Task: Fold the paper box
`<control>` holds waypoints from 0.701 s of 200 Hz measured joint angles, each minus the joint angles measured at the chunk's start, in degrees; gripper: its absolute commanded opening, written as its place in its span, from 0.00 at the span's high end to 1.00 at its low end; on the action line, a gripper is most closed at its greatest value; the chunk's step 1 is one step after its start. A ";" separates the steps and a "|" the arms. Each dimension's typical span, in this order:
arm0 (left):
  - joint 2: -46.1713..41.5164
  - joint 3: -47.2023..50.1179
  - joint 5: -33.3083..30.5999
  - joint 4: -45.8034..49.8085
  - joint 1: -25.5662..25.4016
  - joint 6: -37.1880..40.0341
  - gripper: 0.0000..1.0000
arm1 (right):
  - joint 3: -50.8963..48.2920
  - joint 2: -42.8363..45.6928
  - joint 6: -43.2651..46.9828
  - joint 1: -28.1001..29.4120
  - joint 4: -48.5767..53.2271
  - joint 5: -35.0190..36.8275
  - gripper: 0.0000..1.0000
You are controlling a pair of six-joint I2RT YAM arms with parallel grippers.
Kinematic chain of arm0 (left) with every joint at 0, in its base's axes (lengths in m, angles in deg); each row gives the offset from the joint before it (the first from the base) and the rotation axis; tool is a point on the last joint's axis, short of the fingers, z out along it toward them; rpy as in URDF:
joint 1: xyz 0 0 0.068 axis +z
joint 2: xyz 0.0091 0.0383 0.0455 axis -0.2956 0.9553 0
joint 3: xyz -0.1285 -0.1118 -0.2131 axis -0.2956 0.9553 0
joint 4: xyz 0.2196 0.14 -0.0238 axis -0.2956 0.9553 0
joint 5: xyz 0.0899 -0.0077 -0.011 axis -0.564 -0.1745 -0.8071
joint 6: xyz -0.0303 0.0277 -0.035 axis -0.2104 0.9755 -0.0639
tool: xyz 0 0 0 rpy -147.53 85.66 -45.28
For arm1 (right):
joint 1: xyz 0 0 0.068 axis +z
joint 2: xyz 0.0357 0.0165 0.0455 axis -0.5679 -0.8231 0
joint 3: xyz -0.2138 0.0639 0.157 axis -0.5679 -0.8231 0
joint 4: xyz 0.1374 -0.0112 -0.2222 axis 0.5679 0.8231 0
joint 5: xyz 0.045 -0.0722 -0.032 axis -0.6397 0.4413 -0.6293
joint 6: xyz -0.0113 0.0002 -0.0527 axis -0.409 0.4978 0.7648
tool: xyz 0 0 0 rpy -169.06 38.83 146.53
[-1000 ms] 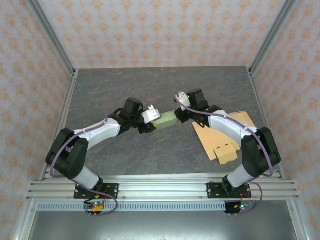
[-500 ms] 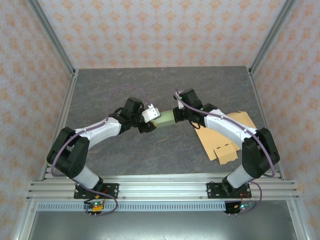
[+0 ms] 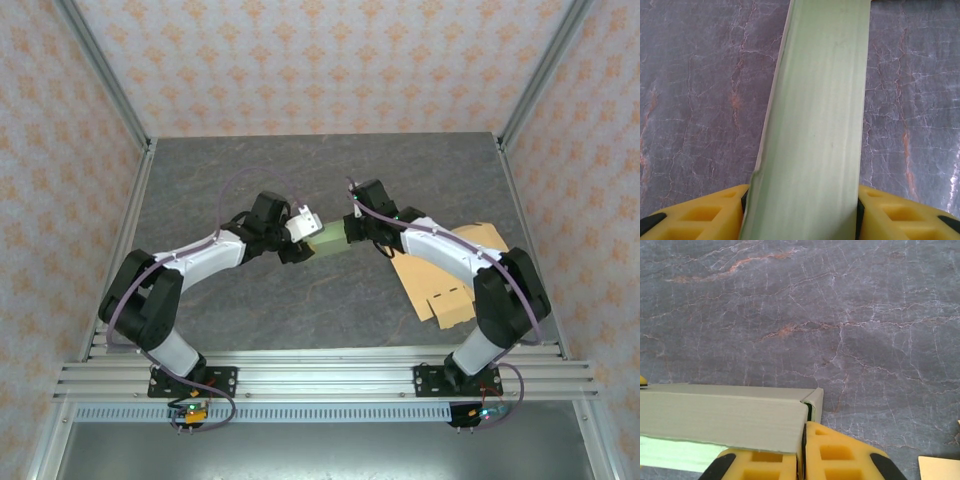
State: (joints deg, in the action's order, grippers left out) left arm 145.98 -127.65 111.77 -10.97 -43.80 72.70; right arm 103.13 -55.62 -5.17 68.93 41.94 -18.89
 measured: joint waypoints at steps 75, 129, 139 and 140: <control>-1.81 -0.04 -2.40 -2.05 0.11 -8.41 0.24 | -1.09 -0.11 -5.11 1.29 -2.38 1.77 0.91; -14.43 3.28 -12.04 -6.16 0.07 -28.11 0.16 | -1.29 -0.11 -8.39 3.37 -2.91 5.79 0.91; -16.55 4.55 -14.71 -6.67 -0.28 -31.91 0.19 | -1.29 -0.15 -8.90 4.02 -2.89 6.80 0.91; -16.83 4.72 -15.08 -6.69 -0.33 -32.39 0.19 | -1.29 -0.17 -8.94 4.07 -2.89 6.88 0.91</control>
State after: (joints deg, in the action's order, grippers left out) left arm 129.15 -122.93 96.69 -17.66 -44.13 40.31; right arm 101.84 -55.80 -14.11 73.00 39.05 -12.00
